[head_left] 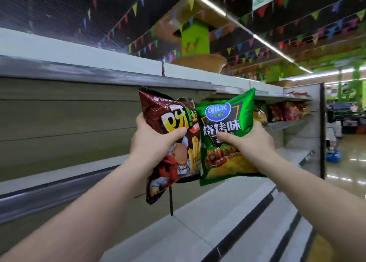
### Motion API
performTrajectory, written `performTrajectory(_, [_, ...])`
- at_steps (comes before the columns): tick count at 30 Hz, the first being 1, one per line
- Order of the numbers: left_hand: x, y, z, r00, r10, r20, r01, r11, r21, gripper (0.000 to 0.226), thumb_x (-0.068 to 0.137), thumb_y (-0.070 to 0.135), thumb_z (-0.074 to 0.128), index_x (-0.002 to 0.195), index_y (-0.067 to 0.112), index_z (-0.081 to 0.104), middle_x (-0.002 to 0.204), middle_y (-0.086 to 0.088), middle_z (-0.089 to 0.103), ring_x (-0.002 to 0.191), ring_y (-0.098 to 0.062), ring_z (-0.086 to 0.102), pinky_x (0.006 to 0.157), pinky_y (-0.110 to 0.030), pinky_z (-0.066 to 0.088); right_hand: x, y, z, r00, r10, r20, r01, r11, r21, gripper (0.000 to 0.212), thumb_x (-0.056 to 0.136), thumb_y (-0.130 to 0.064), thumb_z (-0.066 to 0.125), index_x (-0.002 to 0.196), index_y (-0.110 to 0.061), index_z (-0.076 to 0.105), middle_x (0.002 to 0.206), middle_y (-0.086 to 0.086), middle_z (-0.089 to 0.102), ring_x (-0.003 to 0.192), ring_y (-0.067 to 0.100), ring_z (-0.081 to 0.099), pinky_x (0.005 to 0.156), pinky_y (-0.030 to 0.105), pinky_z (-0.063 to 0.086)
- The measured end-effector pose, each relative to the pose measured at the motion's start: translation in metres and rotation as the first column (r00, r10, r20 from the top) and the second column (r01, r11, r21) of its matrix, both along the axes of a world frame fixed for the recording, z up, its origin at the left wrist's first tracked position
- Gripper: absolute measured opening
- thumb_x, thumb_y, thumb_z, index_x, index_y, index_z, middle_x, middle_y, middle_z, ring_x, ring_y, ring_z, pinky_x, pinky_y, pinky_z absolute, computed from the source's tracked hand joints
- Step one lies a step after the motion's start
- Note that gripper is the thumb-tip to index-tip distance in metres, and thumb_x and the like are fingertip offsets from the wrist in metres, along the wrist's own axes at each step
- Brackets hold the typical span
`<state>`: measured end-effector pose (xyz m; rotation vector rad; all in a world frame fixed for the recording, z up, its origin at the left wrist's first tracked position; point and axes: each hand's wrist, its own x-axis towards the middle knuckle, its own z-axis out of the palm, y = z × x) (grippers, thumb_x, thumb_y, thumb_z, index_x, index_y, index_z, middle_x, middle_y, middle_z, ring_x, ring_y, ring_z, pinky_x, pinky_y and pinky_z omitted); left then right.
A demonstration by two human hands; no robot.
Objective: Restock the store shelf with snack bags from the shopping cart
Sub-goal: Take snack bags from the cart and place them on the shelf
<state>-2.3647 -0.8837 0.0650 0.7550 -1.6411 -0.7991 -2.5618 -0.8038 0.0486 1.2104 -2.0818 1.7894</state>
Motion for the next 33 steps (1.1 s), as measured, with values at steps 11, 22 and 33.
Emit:
performTrajectory(11, [-0.046,-0.038,0.019,0.995,0.101,0.028,-0.101,0.995,-0.005,0.102,0.05,0.05,0.088,0.135,0.024,0.037,0.114,0.007,0.063,0.105,-0.02,0.062,0.097,-0.045,0.048,-0.07,-0.052,0.012,0.983,0.183,-0.007,-0.183,0.982,-0.039,0.069,0.059,-0.055,0.078,0.116,-0.023,0.057,0.103,-0.007,0.059,0.096,0.013,0.05,0.082,0.026,0.036])
performTrajectory(22, [-0.051,-0.074,0.027,0.998,0.037,0.059,-0.04,0.998,0.05,0.09,0.037,0.046,0.091,0.116,0.019,0.059,0.099,-0.002,0.074,0.083,-0.021,0.072,0.07,-0.033,0.054,-0.105,-0.096,0.034,0.892,0.45,0.029,-0.451,0.892,0.017,0.051,0.051,-0.054,0.079,0.091,-0.026,0.066,0.091,-0.011,0.07,0.089,0.012,0.065,0.088,0.034,0.05])
performTrajectory(33, [-0.079,-0.041,0.029,0.977,0.202,0.063,-0.204,0.979,0.023,0.048,0.052,0.038,0.075,0.096,0.02,0.066,0.085,-0.003,0.075,0.077,-0.02,0.073,0.059,-0.025,0.055,-0.135,-0.134,0.031,0.689,0.717,0.11,-0.721,0.693,-0.001,0.034,0.059,-0.04,0.081,0.083,-0.023,0.063,0.07,-0.013,0.071,0.066,0.005,0.068,0.061,0.022,0.055])
